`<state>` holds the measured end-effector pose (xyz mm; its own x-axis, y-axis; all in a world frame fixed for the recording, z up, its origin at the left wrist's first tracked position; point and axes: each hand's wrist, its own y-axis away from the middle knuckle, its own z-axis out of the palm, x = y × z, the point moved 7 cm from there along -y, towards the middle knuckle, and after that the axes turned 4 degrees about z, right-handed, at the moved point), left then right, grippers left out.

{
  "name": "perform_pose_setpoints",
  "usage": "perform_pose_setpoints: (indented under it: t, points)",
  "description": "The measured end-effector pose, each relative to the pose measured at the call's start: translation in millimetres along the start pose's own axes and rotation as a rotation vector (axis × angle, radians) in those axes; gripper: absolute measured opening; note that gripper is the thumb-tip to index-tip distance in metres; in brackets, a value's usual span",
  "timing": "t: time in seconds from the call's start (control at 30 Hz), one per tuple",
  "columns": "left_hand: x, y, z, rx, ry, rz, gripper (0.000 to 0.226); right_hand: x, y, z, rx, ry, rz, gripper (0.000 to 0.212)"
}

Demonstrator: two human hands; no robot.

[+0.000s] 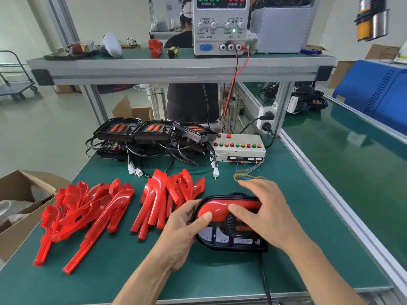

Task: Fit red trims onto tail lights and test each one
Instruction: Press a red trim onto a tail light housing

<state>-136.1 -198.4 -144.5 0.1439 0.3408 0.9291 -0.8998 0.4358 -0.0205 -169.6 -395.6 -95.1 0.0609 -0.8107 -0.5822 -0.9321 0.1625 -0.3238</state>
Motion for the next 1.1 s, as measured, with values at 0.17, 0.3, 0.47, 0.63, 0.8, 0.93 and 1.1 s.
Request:
perform_pose_setpoints:
  t: [0.17,0.3,0.47,0.63,0.8,0.93,1.1]
  points:
    - [10.1,-1.0,10.3,-0.041,-0.085,0.070,0.036,-35.6,-18.5,17.0,-0.362,0.249,-0.068,0.075]
    - [13.5,0.4,9.0,-0.052,-0.113,0.117,0.035,-35.2,-28.8,20.3,-0.572,0.142,-0.043,0.054]
    - [17.0,0.5,10.9,-0.042,-0.203,0.188,0.029,-32.7,-24.3,19.1,-0.508,0.121,-0.059,0.055]
    - [20.1,-0.5,12.9,-0.049,-0.259,0.221,0.027,-32.3,-23.6,16.7,-0.447,0.131,-0.081,0.058]
    - [17.5,2.7,11.1,-0.019,-0.280,0.232,0.025,-36.6,-21.2,17.0,-0.424,0.143,-0.094,0.056]
    - [16.8,2.7,10.2,0.000,-0.282,0.233,0.024,-36.9,-22.9,18.4,-0.428,0.144,-0.082,0.061]
    - [12.6,-4.3,9.5,-0.085,-0.095,0.063,0.027,-27.5,-30.8,19.5,-0.463,0.104,-0.012,0.062]
